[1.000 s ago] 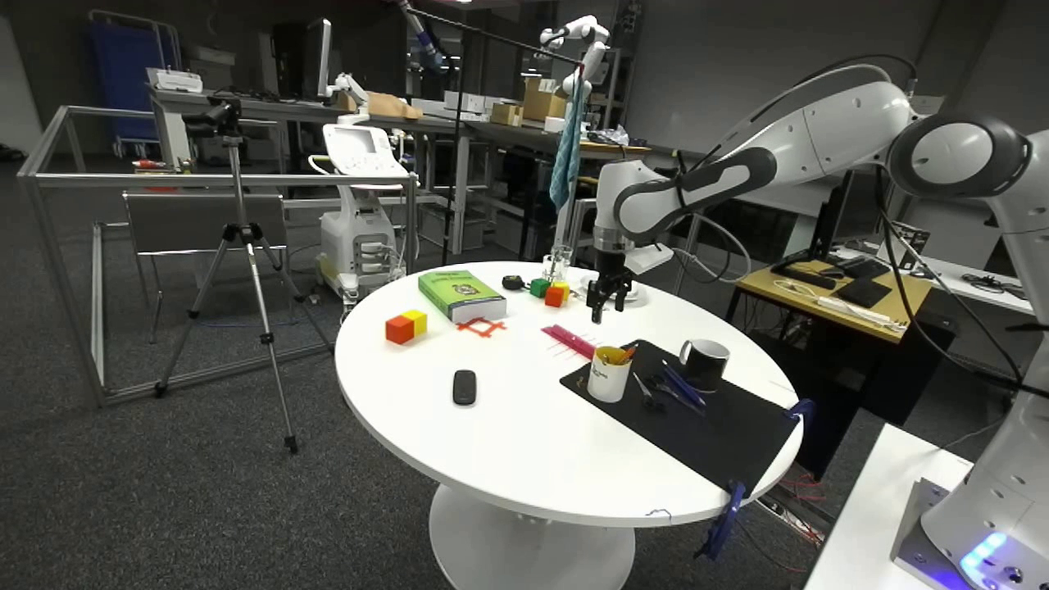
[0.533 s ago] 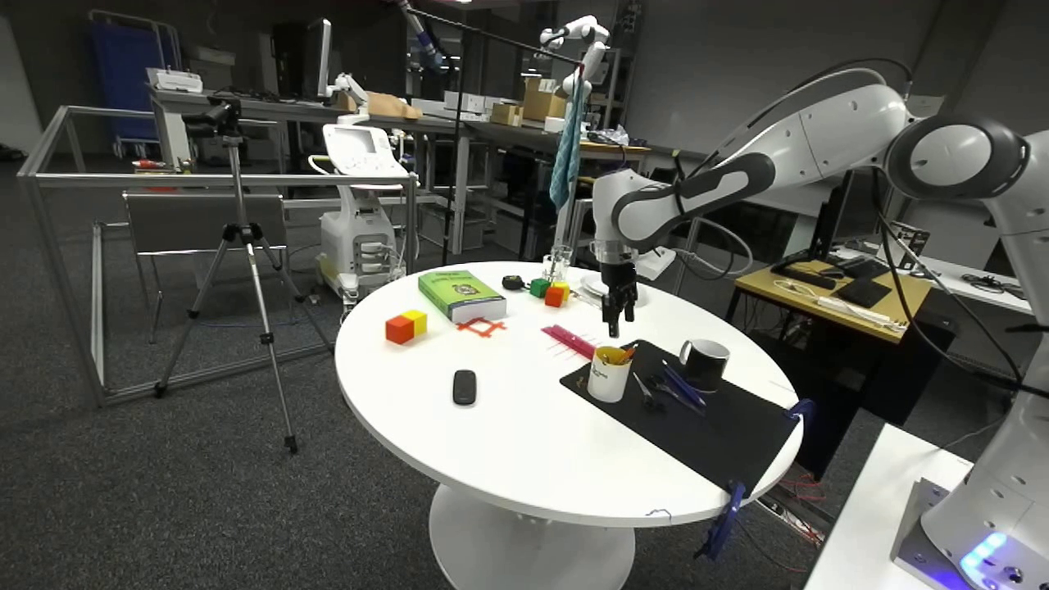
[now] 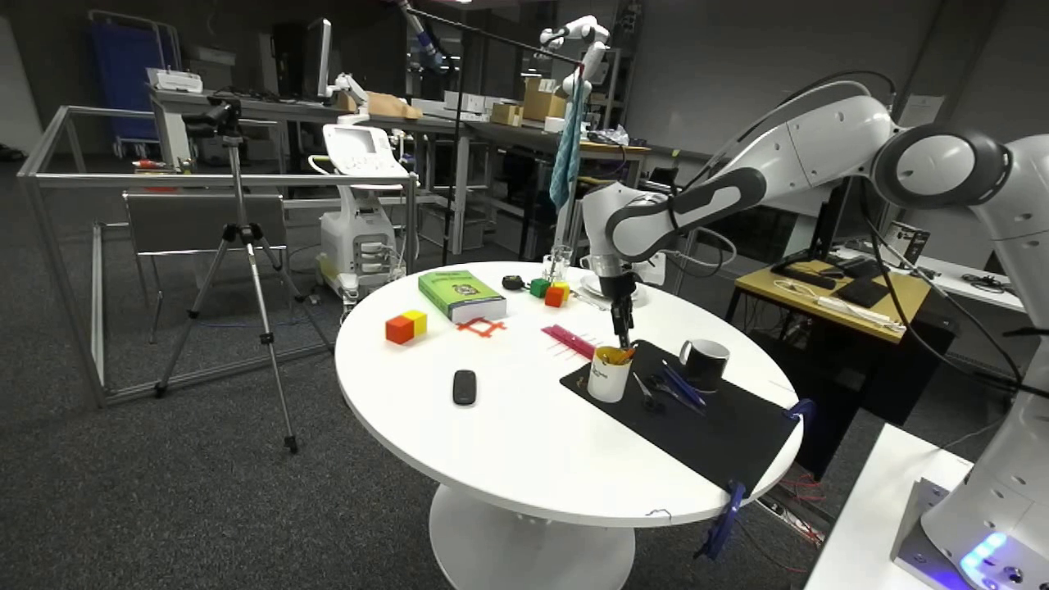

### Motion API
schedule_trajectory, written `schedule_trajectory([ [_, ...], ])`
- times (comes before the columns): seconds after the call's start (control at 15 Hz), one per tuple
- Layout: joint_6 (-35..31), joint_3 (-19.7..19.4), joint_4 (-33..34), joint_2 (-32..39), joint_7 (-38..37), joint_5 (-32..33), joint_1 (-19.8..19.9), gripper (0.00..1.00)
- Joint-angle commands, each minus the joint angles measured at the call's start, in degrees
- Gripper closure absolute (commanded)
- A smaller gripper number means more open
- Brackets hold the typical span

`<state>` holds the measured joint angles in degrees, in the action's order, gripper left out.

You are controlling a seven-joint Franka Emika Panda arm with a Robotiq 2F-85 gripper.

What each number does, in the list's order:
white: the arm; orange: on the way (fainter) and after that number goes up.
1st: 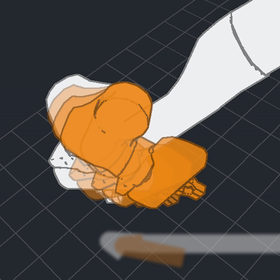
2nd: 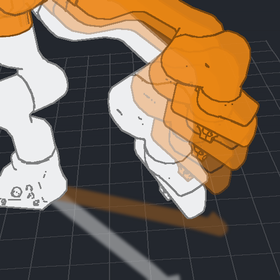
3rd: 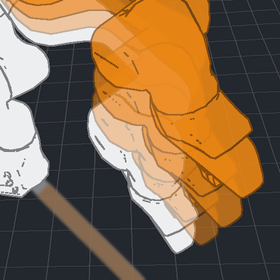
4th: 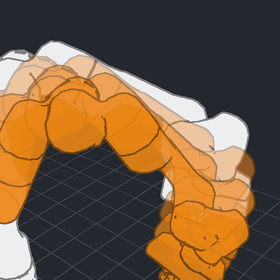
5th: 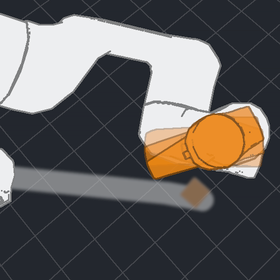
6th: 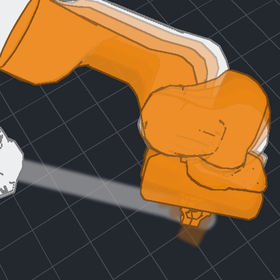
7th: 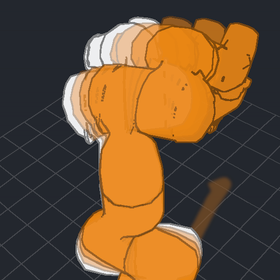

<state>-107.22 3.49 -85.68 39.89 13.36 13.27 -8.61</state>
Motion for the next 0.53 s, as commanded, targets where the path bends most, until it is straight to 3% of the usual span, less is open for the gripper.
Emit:
schedule_trajectory([
  [0.0,3.75,0.80,3.71,2.38,4.08,1.86,-0.30,0.00],
  [0.47,11.36,1.76,9.65,5.77,6.21,1.67,-1.93,0.00],
])
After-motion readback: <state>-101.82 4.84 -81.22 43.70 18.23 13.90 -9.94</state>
